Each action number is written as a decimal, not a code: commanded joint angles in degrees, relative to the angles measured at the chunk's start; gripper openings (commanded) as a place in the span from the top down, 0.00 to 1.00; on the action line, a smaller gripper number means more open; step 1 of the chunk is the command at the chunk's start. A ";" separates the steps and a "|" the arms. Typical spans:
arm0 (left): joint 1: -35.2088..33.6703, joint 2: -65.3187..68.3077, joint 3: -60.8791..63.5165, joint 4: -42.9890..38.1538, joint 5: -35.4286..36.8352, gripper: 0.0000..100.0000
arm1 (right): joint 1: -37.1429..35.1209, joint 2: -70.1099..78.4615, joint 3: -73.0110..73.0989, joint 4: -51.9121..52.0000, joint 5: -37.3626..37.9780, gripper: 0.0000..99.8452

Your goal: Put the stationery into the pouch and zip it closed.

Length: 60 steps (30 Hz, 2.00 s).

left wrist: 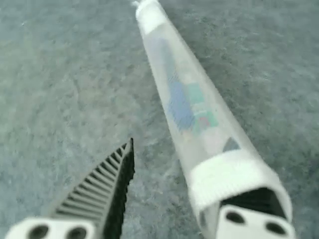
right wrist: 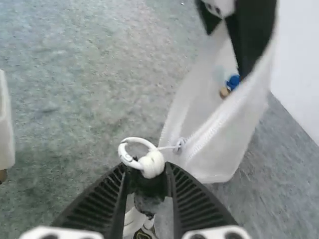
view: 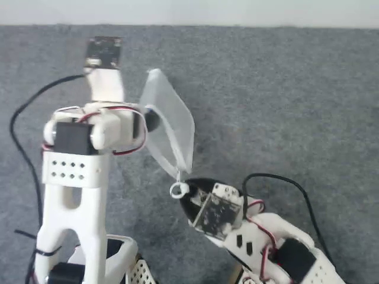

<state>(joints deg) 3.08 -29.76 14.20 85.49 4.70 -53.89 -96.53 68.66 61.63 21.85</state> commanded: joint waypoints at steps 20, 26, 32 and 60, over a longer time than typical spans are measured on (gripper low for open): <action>26.99 -1.85 -4.35 -5.98 -15.38 0.73 | 9.10 -7.69 -0.97 -1.80 -2.11 0.99; 21.98 -8.62 -5.85 -3.87 -15.38 0.73 | 12.18 -7.69 -0.97 -2.68 -2.11 0.99; 20.75 -14.51 -5.67 1.41 -15.74 0.73 | 16.66 -7.69 -4.04 -2.07 -4.48 1.00; 32.62 -18.20 19.91 -19.16 -21.71 0.73 | 33.27 -7.60 -14.07 7.69 -1.93 0.99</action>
<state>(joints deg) 35.60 -46.29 32.92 72.13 -16.92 -21.45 -104.18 57.85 69.01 19.21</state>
